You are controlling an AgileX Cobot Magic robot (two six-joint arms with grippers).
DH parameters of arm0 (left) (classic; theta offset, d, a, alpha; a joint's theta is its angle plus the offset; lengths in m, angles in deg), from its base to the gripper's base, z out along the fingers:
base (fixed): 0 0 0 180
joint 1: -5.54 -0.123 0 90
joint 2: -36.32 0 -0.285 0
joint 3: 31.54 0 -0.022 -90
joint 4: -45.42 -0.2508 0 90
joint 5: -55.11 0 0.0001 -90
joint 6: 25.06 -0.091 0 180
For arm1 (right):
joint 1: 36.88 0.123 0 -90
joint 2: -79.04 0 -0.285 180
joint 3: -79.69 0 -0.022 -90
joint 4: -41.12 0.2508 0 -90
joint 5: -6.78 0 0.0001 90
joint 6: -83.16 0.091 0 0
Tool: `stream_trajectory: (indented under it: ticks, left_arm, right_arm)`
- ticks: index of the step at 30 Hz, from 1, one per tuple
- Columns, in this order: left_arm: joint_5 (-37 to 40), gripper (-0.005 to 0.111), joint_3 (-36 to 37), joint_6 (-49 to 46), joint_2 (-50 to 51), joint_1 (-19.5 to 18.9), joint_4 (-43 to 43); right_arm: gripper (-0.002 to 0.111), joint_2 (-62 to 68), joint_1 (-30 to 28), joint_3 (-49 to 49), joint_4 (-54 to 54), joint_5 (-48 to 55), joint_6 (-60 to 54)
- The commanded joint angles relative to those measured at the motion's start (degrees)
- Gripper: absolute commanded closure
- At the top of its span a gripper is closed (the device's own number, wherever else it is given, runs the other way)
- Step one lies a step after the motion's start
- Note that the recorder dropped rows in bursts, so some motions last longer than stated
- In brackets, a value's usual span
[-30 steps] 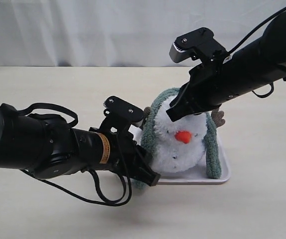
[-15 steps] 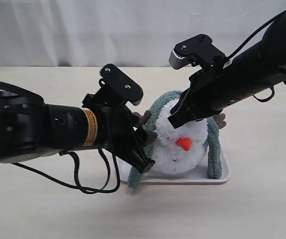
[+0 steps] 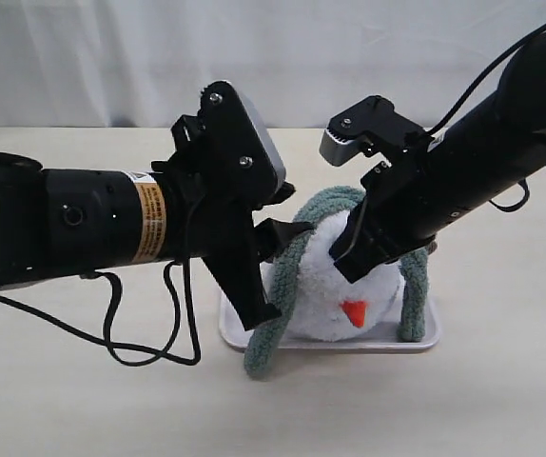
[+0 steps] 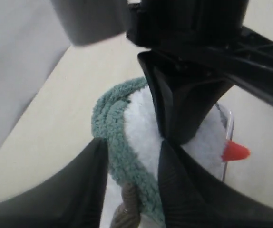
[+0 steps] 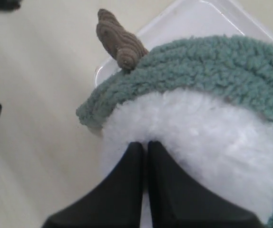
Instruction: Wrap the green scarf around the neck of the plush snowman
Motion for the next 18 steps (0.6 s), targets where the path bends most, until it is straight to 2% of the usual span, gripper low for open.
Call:
stream_trajectory:
  ticks: [1, 3, 6, 11, 13, 18]
  left_arm:
    - [-1.3, 0.089, -1.5, -5.0, 1.4, -1.2, 0.4]
    - [-3.3, 0.098, -1.7, -4.9, 2.9, -3.0, 0.5]
    - [-10.6, 0.107, -1.7, -4.9, 6.0, -6.3, 2.5]
    - [-24.4, 0.107, -2.2, -5.1, 11.1, -8.9, 3.0]
    - [-24.9, 0.107, -3.8, -5.1, 12.8, -9.0, 3.1]
    - [-20.2, 0.107, -8.2, -3.6, 17.2, -9.0, 3.0]
  right_arm:
    - [0.104, 0.2, 0.0, -0.8, -1.2, 1.9, -0.8]
    - [0.104, 0.2, 0.0, -0.8, -1.2, 1.8, -0.8]
    - [0.104, 0.2, 0.0, -0.8, -1.2, 1.8, -0.9]
    - [0.104, 0.2, 0.0, -0.8, -1.2, 1.6, -1.5]
    - [0.104, 0.2, 0.0, -0.8, -1.2, 1.5, -1.5]
    - [0.104, 0.2, 0.0, -0.8, -1.2, 1.5, -1.5]
